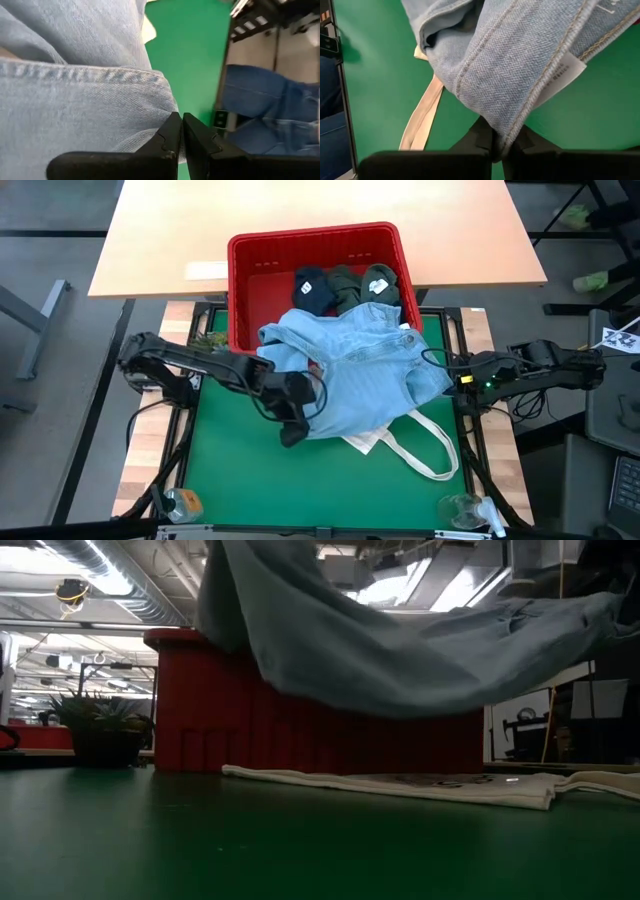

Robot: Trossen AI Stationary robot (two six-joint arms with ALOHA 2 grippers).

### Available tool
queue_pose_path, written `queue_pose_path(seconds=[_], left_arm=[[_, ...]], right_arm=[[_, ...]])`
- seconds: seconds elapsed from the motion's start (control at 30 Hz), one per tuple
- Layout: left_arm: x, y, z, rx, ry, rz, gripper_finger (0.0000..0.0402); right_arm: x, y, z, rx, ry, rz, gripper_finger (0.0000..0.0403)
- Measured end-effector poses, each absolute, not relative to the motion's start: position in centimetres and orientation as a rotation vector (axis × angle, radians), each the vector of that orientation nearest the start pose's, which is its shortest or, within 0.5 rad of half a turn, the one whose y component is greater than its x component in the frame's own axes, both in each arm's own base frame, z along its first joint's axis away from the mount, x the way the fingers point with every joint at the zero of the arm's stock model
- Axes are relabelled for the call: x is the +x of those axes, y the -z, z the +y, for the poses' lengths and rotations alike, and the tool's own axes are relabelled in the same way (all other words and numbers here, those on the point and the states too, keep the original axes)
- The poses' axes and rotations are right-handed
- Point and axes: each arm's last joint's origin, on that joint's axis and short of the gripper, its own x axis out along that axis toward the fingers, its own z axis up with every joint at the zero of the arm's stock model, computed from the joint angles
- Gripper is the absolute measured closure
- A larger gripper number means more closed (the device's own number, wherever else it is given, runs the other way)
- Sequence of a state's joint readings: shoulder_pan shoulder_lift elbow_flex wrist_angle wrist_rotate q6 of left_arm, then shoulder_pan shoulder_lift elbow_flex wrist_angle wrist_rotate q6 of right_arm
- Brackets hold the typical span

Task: Fold laundry
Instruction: Fold the light blue pants

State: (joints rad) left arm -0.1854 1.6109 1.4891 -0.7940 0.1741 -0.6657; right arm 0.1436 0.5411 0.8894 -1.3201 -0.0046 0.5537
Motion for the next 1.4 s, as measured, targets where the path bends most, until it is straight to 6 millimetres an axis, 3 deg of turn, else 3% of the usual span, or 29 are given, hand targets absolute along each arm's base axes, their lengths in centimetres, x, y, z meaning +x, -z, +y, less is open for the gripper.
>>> queue_pose_path(seconds=[0.2, 0.47, 1.0, 1.4], left_arm=[[34.5, -30.3, -6.2, -0.53, -0.007, 1.026, 0.034], [34.7, -30.4, -4.7, -0.476, -0.012, 1.012, 0.0267], [34.7, -30.3, 0.6, -0.405, -0.377, 0.945, 0.0288], [34.5, -30.3, 1.9, -0.532, -0.506, 0.904, 0.0289]], right_arm=[[5.7, -30.0, 0.8, 0.441, 0.134, 0.98, 0.0387], [5.7, -30.0, 0.9, 0.443, 0.13, 0.981, 0.0387], [5.7, -30.0, 0.8, 0.439, 0.136, 0.978, 0.0387], [5.8, -30.0, 0.7, 0.42, 0.168, 0.968, 0.0387]])
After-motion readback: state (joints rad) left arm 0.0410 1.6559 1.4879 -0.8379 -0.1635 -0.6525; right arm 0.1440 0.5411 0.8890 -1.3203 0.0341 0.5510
